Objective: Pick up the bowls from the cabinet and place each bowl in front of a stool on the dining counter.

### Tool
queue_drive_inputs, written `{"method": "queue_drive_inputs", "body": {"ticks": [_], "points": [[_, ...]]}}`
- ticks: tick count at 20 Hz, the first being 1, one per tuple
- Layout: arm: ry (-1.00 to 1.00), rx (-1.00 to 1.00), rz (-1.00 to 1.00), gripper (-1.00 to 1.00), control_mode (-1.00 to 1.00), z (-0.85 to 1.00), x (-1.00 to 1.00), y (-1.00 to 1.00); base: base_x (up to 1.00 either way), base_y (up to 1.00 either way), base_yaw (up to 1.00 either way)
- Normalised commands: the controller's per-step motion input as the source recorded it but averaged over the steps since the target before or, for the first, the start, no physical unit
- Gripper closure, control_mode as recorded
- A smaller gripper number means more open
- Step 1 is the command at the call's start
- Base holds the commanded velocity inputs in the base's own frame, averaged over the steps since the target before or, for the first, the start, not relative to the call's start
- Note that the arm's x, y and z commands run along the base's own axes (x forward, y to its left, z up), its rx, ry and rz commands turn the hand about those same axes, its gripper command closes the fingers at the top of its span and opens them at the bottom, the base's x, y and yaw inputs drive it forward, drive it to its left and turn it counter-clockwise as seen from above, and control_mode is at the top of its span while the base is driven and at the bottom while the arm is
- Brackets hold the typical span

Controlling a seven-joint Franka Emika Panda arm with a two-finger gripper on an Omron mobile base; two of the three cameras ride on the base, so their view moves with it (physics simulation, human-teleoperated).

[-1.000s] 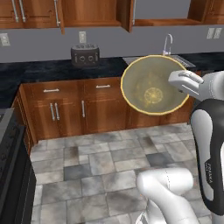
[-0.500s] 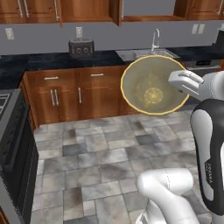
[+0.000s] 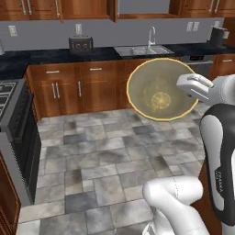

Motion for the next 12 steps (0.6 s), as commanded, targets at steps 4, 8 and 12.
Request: {"method": "queue_drive_inputs", "body": {"ticks": [4, 8, 12], "points": [[0.00, 0.00, 0.00, 1.00, 1.00, 0.00, 0.00, 0.00, -1.00, -0.17, -0.05], [0.00, 0.00, 0.00, 1.00, 1.00, 0.00, 0.00, 0.00, -1.00, -0.19, -0.05], [0.00, 0.00, 0.00, 1.00, 1.00, 0.00, 0.00, 0.00, -1.00, -0.18, -0.06]]}}
